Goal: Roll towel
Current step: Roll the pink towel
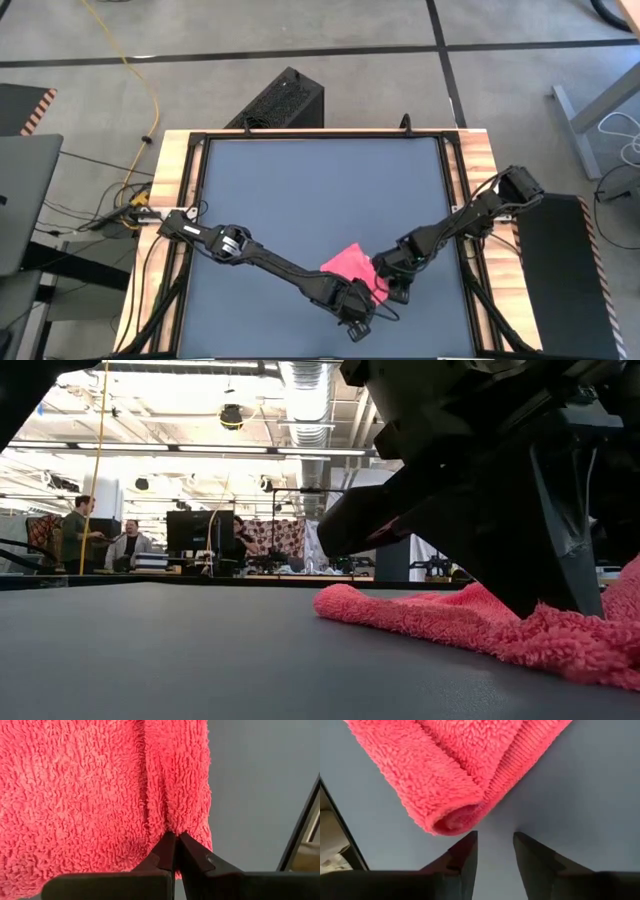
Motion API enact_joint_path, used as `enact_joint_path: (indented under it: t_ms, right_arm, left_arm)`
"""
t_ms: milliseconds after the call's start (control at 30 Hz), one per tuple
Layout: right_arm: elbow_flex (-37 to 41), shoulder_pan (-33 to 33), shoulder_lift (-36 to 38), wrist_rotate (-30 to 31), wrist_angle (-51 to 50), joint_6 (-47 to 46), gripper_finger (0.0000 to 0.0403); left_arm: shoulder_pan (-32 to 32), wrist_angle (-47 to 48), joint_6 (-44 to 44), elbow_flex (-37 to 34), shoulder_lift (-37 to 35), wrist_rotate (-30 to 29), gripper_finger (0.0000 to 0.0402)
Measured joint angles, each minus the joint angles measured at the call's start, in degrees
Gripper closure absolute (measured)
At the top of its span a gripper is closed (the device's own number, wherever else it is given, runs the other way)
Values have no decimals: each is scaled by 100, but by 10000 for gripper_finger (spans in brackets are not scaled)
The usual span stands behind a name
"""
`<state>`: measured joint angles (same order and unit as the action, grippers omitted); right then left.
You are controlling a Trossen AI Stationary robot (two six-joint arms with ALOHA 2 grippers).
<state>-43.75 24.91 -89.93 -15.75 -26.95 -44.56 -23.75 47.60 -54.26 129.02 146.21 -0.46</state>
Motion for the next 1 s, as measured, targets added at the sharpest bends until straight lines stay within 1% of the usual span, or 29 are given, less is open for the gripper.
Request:
enact_joint_path:
  t_ms: [133, 233, 433, 600, 700, 800, 900, 1000]
  right_arm:
    - [5, 80, 8, 50, 254, 87, 247]
    - [11, 231, 127, 325, 446, 151, 255]
    - [4, 628, 1031, 1275, 394, 125, 269]
    - [-2, 663, 1774, 1654, 218, -240, 275]
    - [-2, 901, 1986, 1953, 506, -275, 276]
    - [-2, 1311, 1954, 2321, 1193, 125, 276]
    - [-3, 1776, 1752, 2679, 1992, 829, 276]
    - [-11, 2212, 1508, 3163, 2257, 1453, 276]
  left_arm:
    - [20, -17, 1, 1, 0, -76, 401]
    - [44, -29, 2, -1, 0, -84, 401]
    - [48, -43, 2, 1, 2, -130, 401]
    - [50, -80, 4, 1, 4, -192, 401]
    - [51, -90, 4, 1, 7, -267, 401]
    - [71, -131, -23, 1, 7, -261, 401]
    - [82, -207, -47, 1, 9, -263, 401]
    - [85, -257, -92, 1, 9, -268, 401]
